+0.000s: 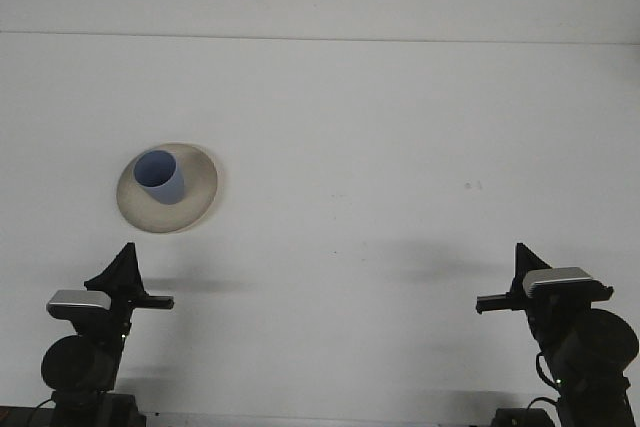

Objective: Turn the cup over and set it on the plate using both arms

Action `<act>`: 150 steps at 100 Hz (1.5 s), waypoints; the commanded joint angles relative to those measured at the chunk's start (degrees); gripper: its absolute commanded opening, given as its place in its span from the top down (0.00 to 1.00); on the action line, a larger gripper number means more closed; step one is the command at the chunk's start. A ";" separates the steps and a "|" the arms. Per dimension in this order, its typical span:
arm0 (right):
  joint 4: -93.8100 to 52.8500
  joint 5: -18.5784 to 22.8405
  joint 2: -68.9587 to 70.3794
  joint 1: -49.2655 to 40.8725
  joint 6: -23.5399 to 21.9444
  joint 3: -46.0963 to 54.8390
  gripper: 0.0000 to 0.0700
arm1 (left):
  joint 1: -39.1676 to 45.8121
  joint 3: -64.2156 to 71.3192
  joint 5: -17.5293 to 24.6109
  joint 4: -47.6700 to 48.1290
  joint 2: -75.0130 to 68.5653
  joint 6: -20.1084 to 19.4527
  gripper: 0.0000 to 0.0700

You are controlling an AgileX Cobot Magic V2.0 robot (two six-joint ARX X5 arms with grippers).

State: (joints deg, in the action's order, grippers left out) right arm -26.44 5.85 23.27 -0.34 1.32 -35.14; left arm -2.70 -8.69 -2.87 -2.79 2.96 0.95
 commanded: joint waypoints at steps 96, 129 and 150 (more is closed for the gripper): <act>0.70 0.07 -0.15 -0.07 0.24 -0.26 1.00 | 1.25 7.89 -0.09 -9.27 -2.78 0.13 0.98; 0.70 0.07 -0.15 -0.07 0.24 -0.26 1.00 | 1.25 7.89 -0.09 -9.29 -2.78 0.13 0.98; 0.74 -0.31 -0.42 -0.09 0.26 -0.26 1.00 | 1.25 7.89 -0.09 -9.27 -2.78 0.13 0.98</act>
State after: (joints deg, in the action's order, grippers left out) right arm -26.41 5.85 23.22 -0.34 1.32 -35.14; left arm -1.56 -1.96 -2.90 -11.44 0.25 0.99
